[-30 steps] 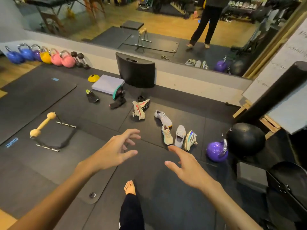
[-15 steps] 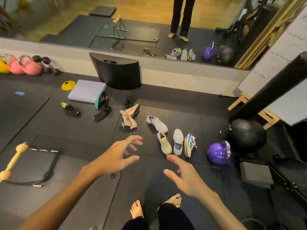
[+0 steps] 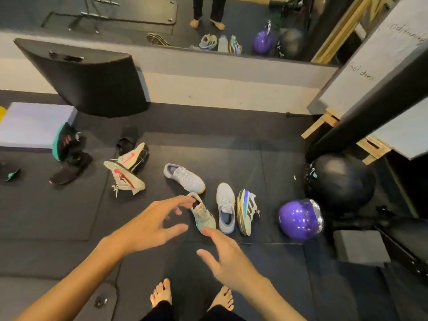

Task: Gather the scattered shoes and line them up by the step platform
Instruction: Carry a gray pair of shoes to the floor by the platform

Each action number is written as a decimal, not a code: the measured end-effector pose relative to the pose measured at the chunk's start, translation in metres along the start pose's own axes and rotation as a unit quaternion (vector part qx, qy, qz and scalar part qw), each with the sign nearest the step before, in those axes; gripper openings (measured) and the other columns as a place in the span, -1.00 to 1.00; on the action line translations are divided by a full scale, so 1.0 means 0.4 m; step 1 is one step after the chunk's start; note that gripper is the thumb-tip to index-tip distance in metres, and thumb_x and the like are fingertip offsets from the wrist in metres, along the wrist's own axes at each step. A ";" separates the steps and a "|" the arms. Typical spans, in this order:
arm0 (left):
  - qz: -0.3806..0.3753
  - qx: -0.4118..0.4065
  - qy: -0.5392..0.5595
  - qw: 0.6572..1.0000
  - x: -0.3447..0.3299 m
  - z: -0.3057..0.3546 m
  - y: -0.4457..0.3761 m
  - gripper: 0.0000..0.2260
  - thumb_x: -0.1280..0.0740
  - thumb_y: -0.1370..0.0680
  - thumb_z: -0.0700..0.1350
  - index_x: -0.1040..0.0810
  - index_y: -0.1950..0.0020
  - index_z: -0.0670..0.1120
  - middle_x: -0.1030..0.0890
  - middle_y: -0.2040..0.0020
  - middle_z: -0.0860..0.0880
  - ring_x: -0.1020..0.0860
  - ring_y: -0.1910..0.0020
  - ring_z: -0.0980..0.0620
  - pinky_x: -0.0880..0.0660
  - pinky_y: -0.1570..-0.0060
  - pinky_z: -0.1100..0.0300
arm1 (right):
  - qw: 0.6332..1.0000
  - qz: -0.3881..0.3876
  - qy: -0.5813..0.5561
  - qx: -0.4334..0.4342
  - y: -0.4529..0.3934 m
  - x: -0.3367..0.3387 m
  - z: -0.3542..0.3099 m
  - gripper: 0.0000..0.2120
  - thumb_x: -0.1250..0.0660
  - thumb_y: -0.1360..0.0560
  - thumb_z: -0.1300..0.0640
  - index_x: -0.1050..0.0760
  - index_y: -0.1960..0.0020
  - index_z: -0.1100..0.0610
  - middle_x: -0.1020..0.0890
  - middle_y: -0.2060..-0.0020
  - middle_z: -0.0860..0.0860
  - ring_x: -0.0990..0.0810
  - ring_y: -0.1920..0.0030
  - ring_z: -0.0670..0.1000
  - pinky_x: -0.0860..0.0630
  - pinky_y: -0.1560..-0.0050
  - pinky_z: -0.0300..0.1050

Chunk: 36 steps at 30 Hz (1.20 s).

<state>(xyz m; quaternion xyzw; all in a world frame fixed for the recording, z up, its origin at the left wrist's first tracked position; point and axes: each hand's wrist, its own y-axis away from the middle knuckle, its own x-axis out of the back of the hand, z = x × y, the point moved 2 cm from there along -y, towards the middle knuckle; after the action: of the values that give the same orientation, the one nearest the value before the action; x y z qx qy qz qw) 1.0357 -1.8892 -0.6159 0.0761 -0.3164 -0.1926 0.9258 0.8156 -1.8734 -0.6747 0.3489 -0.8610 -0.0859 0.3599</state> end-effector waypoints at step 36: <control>0.236 0.074 -0.421 0.873 -0.345 -1.337 -0.881 -0.59 -0.37 -0.47 0.06 -0.42 -0.11 -0.23 -0.62 -0.01 -0.28 -0.54 -0.09 -0.24 -0.22 -0.21 -0.03 | 0.938 0.142 0.298 -0.102 -0.721 -0.458 1.093 -0.81 -0.28 -0.54 -0.03 -0.33 -0.06 0.02 -0.30 0.16 -0.07 -0.50 0.00 0.14 -0.37 0.21 -0.02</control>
<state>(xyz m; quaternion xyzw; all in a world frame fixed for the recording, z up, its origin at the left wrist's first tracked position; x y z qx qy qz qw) 1.1557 -2.1453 -1.2070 -0.0207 -0.6977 0.0416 0.7149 0.7649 -2.0110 -1.2099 0.1940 -0.7416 -0.0139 0.6421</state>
